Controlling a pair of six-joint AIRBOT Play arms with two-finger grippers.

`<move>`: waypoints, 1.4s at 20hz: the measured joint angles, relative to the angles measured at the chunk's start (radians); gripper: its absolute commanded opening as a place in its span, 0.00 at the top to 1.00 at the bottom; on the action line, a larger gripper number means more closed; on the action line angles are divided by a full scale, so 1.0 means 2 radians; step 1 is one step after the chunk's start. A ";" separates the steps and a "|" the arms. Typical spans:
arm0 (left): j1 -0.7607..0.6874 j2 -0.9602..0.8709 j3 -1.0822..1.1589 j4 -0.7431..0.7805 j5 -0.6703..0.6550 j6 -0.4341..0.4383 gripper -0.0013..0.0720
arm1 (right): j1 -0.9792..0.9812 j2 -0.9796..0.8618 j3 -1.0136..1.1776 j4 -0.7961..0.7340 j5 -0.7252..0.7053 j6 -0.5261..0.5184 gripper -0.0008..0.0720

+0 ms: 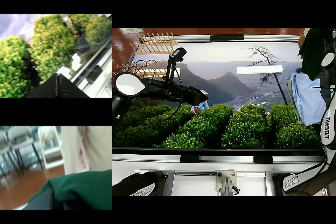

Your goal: Fold the shirts.

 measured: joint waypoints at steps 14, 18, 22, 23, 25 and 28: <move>0.000 -0.002 0.000 0.018 -0.017 -0.002 0.94 | -0.022 -0.077 0.039 0.033 -0.110 0.017 0.89; 0.000 -0.002 0.000 0.019 -0.022 -0.002 0.94 | -0.030 -0.078 0.071 0.033 -0.093 -0.035 0.89; 0.000 -0.002 0.000 0.019 -0.024 -0.002 0.94 | -0.031 -0.083 0.082 0.034 -0.064 -0.072 0.89; 0.000 -0.002 0.000 0.019 -0.024 -0.002 0.94 | -0.032 -0.084 0.083 0.034 -0.054 -0.079 0.89; 0.000 -0.002 0.000 0.018 -0.024 -0.002 0.94 | -0.032 -0.087 0.084 0.035 -0.018 -0.090 0.89; 0.000 -0.002 0.000 0.019 -0.019 -0.002 0.94 | -0.026 -0.073 0.085 0.033 0.021 -0.100 0.89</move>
